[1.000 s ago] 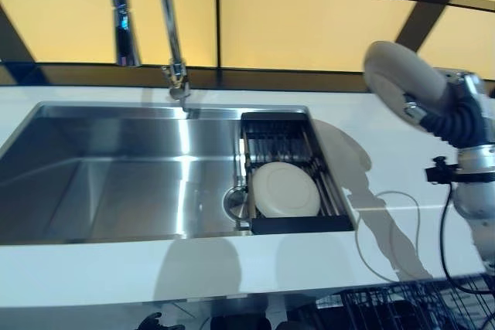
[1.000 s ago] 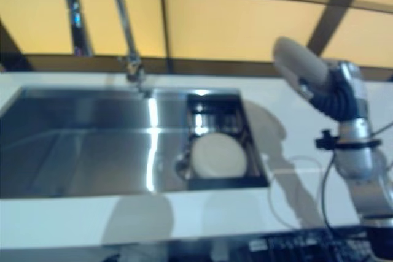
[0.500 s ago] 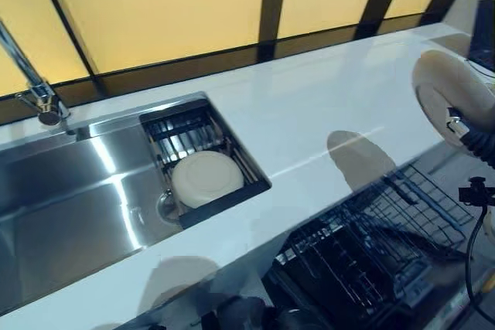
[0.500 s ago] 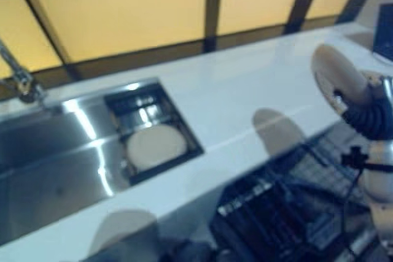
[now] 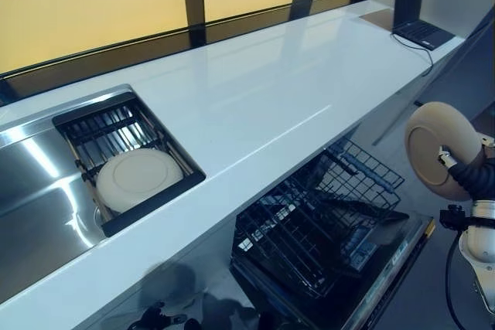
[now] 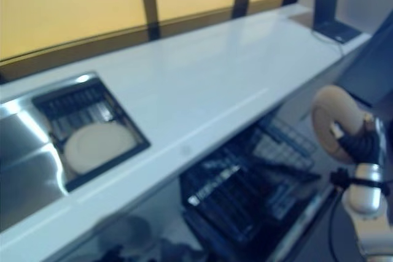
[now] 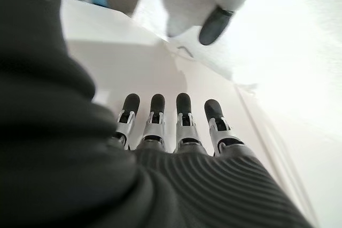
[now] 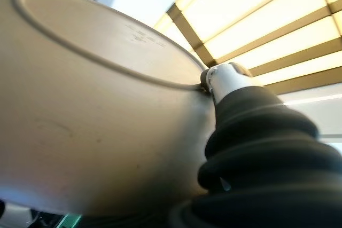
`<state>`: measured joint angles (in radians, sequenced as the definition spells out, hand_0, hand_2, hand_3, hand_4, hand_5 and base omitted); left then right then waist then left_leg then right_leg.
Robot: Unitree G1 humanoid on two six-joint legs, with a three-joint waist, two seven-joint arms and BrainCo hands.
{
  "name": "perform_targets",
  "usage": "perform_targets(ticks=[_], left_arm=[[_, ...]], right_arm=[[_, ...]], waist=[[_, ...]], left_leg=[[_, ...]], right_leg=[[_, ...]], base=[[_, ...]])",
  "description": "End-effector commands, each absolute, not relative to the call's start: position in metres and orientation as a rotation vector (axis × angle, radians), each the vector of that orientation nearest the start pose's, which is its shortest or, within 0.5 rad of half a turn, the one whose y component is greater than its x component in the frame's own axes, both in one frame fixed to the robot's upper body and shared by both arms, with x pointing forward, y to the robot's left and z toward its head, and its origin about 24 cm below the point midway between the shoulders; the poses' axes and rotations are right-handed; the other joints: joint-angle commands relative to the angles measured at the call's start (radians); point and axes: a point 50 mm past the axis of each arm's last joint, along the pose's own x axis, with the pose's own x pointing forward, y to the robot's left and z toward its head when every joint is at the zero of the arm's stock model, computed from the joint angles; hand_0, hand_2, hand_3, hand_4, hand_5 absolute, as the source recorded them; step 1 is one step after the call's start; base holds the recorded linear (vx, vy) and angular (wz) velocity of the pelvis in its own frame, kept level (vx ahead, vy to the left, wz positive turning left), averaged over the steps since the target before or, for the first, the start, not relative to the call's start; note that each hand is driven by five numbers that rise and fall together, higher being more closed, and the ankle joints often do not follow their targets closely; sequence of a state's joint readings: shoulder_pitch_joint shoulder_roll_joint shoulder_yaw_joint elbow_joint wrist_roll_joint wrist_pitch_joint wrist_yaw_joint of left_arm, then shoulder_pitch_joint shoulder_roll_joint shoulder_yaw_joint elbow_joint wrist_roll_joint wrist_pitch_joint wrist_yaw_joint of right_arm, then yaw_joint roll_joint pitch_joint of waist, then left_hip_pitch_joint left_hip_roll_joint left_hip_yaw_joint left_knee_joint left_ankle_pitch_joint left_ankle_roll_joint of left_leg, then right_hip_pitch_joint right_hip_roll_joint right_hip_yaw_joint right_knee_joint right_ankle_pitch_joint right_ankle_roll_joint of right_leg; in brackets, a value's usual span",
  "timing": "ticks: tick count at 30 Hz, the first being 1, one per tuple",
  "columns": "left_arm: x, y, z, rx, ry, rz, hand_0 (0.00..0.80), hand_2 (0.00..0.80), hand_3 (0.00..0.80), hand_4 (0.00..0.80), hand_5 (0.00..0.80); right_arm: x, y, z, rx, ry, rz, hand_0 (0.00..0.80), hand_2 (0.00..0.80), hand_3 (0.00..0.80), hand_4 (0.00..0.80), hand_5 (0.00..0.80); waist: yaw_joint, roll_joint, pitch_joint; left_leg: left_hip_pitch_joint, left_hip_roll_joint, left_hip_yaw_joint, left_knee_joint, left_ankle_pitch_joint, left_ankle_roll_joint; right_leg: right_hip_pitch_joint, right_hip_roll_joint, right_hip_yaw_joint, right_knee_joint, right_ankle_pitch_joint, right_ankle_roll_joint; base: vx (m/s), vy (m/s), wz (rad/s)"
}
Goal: Take plates into dishwasher
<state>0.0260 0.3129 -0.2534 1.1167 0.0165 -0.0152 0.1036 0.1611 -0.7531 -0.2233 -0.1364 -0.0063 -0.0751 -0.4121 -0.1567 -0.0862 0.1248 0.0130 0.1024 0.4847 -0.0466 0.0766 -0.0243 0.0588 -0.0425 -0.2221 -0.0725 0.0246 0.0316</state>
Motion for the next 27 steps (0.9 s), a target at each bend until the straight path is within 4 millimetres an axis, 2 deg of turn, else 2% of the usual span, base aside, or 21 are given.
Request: perform_targets(ticks=[1, 11, 16, 27], left_arm=[[0.126, 0.255, -0.142, 0.483, 1.052, 0.097, 0.000, 0.000, 0.000, 0.000, 0.000], [0.136, 0.247, -0.140, 0.468, 1.012, 0.070, 0.000, 0.000, 0.000, 0.000, 0.000], [0.137, 0.242, -0.140, 0.461, 1.003, 0.045, 0.000, 0.000, 0.000, 0.000, 0.000], [0.152, 0.234, -0.136, 0.473, 0.959, 0.002, 0.000, 0.000, 0.000, 0.000, 0.000]], right_arm=[[0.227, -0.307, 0.166, -0.706, -0.398, -0.485, 0.800, 0.800, 0.800, 0.800, 0.800], [0.232, -0.298, 0.124, -0.721, -0.187, -0.311, 0.800, 0.800, 0.800, 0.800, 0.800], [0.235, -0.287, 0.101, -0.723, -0.106, -0.231, 0.800, 0.800, 0.800, 0.800, 0.800], [0.244, -0.269, 0.080, -0.709, -0.038, -0.108, 0.800, 0.800, 0.800, 0.800, 0.800]], waist=[[0.018, 0.001, 0.027], [-0.016, 0.033, 0.048], [-0.011, 0.049, 0.054], [-0.008, 0.071, 0.074]], left_leg=[[-0.008, -0.040, -0.042, -0.010, -0.118, 0.051], [-0.038, -0.006, -0.070, -0.009, -0.071, 0.005], [-0.034, -0.018, -0.113, -0.007, -0.069, -0.002], [-0.029, -0.027, -0.118, -0.040, -0.046, -0.015]], right_leg=[[0.014, 0.047, 0.007, 0.092, -0.111, -0.007], [-0.015, 0.065, 0.001, 0.104, -0.132, -0.052], [-0.019, 0.062, 0.009, 0.103, -0.133, -0.056], [-0.032, 0.050, -0.008, 0.106, -0.139, -0.054]], base=[[-0.203, -0.300, 0.01], [-0.106, -0.184, 0.09], [0.019, -0.021, 0.15], [0.030, 0.034, 0.05]])
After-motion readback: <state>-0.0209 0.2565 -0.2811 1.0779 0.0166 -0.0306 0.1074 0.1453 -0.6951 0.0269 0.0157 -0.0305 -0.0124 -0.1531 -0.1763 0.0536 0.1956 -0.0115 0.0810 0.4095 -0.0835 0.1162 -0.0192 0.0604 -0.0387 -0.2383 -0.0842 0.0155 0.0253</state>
